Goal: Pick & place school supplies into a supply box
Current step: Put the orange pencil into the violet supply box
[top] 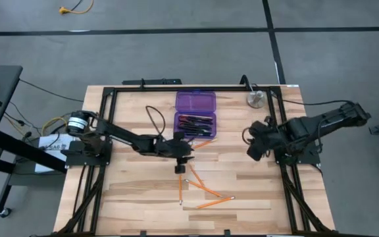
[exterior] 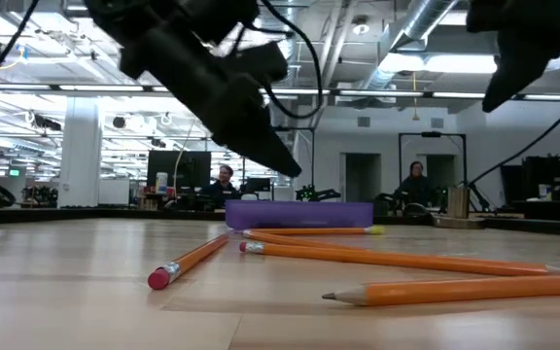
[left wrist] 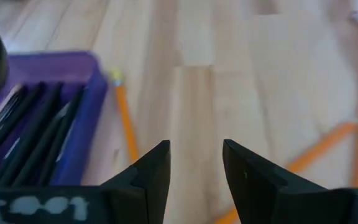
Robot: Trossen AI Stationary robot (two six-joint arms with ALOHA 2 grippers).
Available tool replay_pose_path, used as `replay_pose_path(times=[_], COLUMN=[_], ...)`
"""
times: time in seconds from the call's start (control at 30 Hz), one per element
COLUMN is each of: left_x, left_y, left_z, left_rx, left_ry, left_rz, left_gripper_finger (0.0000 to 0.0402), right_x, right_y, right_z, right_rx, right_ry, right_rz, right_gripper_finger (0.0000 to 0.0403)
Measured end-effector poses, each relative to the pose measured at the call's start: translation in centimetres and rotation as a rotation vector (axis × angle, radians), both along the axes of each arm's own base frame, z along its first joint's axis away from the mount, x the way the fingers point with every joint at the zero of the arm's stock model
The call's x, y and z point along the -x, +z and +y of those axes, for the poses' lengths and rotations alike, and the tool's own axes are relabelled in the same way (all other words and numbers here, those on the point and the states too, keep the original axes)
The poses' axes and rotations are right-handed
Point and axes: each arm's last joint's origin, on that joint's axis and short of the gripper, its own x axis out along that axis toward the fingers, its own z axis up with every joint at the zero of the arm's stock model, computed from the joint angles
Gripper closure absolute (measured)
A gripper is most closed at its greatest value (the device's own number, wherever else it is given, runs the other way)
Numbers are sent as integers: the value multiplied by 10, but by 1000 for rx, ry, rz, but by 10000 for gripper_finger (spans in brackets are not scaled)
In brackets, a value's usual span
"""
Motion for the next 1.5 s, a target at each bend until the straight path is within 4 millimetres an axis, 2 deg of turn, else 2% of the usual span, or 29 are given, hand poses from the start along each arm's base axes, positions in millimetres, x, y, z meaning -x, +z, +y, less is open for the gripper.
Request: replay_pose_path(times=[0.27, 0.5, 0.67, 0.83, 1.0, 1.5], left_x=[-19, -42, -49, -47, -44, -50], left_y=[-10, -23, -27, -26, -29, -50], left_z=[24, 25, 26, 28, 30, 31], left_rx=[79, 64, 33, -22, -4, 15], left_ry=[137, 156, 204, 254, 240, 239], left_rz=[57, 166, 201, 227, 270, 329], left_gripper_finger=[265, 265, 265, 265, 265, 265], right_x=[8, 13, 15, 17, 18, 19], right_y=[-17, -22, -22, -22, -21, -21], right_z=[25, 36, 41, 44, 46, 47], right_rx=[27, 29, 21, 19, 27, 25], right_ry=[90, 136, 156, 173, 173, 174], right_rz=[-4, -26, -36, -41, -54, -57], right_gripper_finger=[270, 269, 269, 269, 270, 269])
